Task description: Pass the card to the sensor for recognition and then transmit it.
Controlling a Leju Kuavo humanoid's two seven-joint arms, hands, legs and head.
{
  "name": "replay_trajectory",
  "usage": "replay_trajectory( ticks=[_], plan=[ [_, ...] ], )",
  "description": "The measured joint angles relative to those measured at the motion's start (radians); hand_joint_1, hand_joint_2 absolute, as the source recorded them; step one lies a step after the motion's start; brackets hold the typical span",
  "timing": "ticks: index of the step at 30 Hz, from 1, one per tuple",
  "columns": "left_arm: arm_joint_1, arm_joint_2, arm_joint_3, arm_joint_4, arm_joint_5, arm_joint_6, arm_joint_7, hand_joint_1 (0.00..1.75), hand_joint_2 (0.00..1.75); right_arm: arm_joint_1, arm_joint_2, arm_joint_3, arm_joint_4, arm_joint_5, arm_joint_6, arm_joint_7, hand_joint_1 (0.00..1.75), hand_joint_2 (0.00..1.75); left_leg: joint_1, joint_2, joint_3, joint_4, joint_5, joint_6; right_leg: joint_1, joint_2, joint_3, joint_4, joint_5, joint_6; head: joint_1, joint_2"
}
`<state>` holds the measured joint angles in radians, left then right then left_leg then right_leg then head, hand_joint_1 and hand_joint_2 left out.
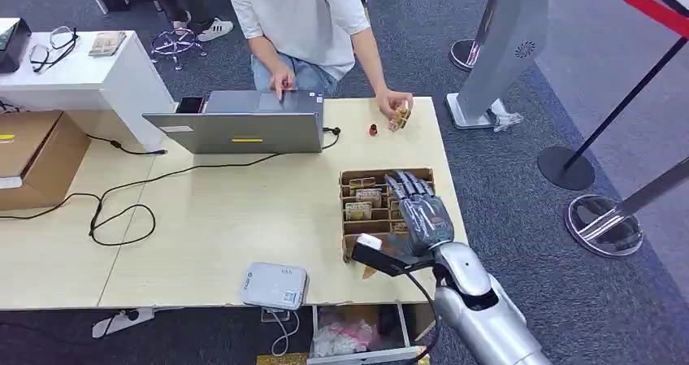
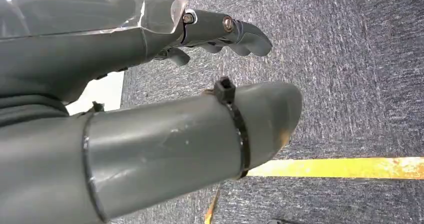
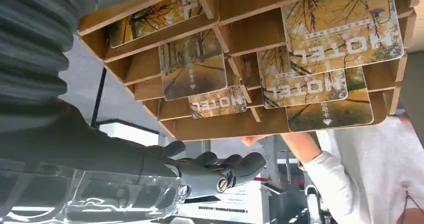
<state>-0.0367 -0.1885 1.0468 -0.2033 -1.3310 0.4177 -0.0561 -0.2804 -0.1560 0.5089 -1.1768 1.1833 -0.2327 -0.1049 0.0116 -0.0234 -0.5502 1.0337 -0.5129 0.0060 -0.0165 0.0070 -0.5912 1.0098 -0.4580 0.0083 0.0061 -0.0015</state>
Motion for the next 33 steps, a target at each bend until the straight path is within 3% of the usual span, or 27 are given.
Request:
replay_trajectory(
  ticks=[5,6,7,8,9,13,17,23,24,33],
  plan=[
    [0.000,0.000,0.000,0.000,0.000,0.000,-0.003,0.00,0.00,-0.016,-0.002,0.000,0.006,-0.001,0.000,-0.003,0.33,1.75,0.000,0.000,0.000,0.000,0.000,0.000,0.000,0.000,0.000,0.000,0.000,0.000,0.000,0.000],
    [0.000,0.000,0.000,0.000,0.000,0.001,-0.006,0.00,0.00,-0.020,-0.003,0.000,0.009,-0.002,0.000,-0.004,0.52,1.75,0.000,0.000,0.000,0.000,0.000,0.000,0.000,0.000,0.000,0.000,0.000,0.000,0.000,0.000],
    [0.000,0.000,0.000,0.000,0.001,0.001,-0.008,0.00,0.00,-0.025,-0.004,0.000,0.013,-0.005,0.000,-0.006,0.52,1.75,0.000,0.000,0.000,0.000,0.000,0.000,0.000,0.000,0.000,0.000,0.000,0.000,0.000,0.000],
    [0.000,0.000,0.000,0.000,0.003,0.001,-0.008,0.00,0.00,-0.030,-0.006,0.000,0.017,-0.008,-0.001,-0.008,0.86,1.75,0.000,0.000,0.000,0.000,0.000,0.000,0.000,0.000,0.000,0.000,0.000,0.000,0.000,0.000],
    [0.000,0.000,0.000,0.000,0.003,0.001,-0.008,0.00,0.00,-0.034,-0.008,0.000,0.019,-0.010,-0.002,-0.010,0.98,1.75,0.000,0.000,0.000,0.000,0.000,0.000,0.000,0.000,0.000,0.000,0.000,0.000,0.000,0.000],
    [0.000,0.000,0.000,0.000,0.009,0.002,-0.009,0.00,0.00,-0.045,-0.017,0.000,0.029,-0.011,-0.004,-0.014,0.86,1.75,0.000,0.000,0.000,0.000,0.000,0.000,0.000,0.000,0.000,0.000,0.000,0.000,0.000,0.000],
    [0.000,0.000,0.000,0.000,0.010,0.002,-0.009,0.00,0.00,-0.046,-0.028,0.002,0.033,-0.011,-0.004,-0.015,0.89,1.75,0.000,0.000,0.000,0.000,0.000,0.000,0.000,0.000,0.000,0.000,0.000,0.000,0.000,0.000],
    [0.000,0.000,0.000,0.000,0.009,0.001,-0.011,0.00,0.00,-0.042,-0.054,0.009,0.031,-0.004,-0.003,-0.011,0.80,1.75,0.000,0.000,0.000,0.000,0.000,0.000,0.000,0.000,0.000,0.000,0.000,0.000,0.000,0.000],
    [0.000,0.000,0.000,0.000,0.008,0.000,-0.013,0.00,0.00,-0.040,-0.059,0.010,0.029,-0.004,-0.003,-0.010,0.70,1.75,0.000,0.000,0.000,0.000,0.000,0.000,0.000,0.000,0.000,0.000,0.000,0.000,0.000,0.000],
    [0.001,0.001,0.000,0.000,0.000,-0.003,-0.017,0.00,0.00,-0.009,-0.095,0.016,-0.006,0.003,-0.003,0.000,0.80,1.75,0.000,0.000,0.000,0.000,0.000,0.000,0.000,0.000,0.000,0.000,0.000,0.000,0.000,0.000]
  ],
)
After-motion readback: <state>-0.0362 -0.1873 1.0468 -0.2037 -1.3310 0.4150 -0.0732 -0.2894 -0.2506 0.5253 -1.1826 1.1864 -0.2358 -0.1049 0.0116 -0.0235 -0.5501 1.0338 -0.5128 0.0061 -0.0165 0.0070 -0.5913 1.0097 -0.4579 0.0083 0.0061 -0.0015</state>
